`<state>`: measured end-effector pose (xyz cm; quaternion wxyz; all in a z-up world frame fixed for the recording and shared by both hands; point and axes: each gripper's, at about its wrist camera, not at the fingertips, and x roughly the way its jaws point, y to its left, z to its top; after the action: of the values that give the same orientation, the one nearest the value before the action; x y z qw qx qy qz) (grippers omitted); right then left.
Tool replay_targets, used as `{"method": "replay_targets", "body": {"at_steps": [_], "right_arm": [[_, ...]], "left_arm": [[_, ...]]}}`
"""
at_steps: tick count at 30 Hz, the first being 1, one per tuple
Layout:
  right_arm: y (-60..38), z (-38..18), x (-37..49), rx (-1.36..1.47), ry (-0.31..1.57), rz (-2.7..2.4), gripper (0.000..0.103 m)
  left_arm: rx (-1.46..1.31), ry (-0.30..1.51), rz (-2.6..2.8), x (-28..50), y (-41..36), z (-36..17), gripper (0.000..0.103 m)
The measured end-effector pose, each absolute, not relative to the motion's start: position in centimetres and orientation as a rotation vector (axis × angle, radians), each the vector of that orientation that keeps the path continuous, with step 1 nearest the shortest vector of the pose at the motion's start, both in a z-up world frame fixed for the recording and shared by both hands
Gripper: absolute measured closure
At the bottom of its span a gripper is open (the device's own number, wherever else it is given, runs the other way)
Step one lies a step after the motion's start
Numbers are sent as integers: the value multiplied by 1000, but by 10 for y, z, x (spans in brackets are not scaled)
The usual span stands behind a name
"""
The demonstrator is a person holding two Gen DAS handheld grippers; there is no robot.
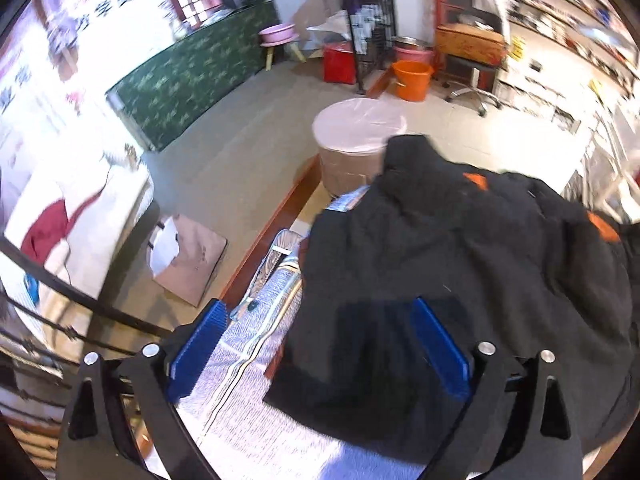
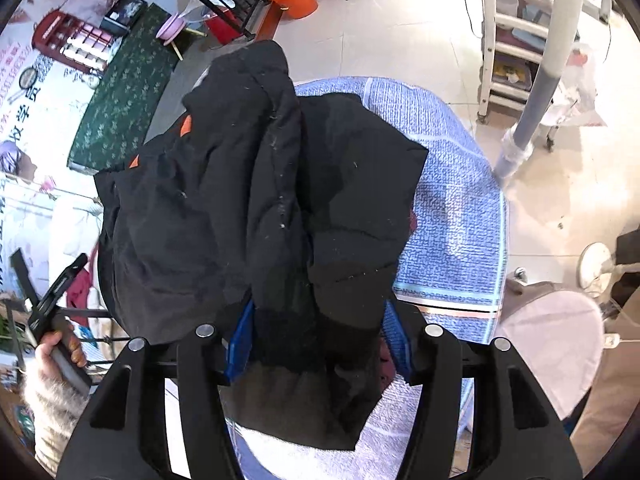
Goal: Fold large clothes
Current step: 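Lower the folded jacket onto the checked sheet and open both tools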
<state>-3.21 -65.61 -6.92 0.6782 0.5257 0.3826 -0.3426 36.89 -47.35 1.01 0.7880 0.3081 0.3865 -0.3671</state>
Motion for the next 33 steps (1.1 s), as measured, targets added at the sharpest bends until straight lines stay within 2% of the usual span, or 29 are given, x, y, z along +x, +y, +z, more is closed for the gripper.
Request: {"method": "replay_targets", "body": {"at_steps": [2, 8, 10, 11, 12, 20, 28, 33], "right_arm": [[-653, -64, -38, 1175, 869, -787, 38], [-643, -22, -45, 1036, 890, -880, 37], [-635, -10, -45, 1007, 889, -899, 32], [-631, -7, -44, 999, 902, -905, 23], [-626, -4, -41, 992, 917, -900, 22], [-571, 21, 7, 891, 980, -754, 22], [-537, 36, 39, 754, 1036, -754, 22], [-529, 53, 47, 708, 1015, -798, 22]], "left_arm": [[679, 833, -824, 355, -469, 19, 9], [706, 868, -897, 321, -455, 33, 6], [724, 879, -906, 311, -452, 36, 6], [732, 884, -913, 306, -451, 38, 6], [737, 890, -920, 301, -449, 40, 6], [823, 935, -925, 253, -428, 47, 6], [741, 1024, -896, 221, -412, 48, 6], [814, 964, -876, 212, -417, 61, 6]]}}
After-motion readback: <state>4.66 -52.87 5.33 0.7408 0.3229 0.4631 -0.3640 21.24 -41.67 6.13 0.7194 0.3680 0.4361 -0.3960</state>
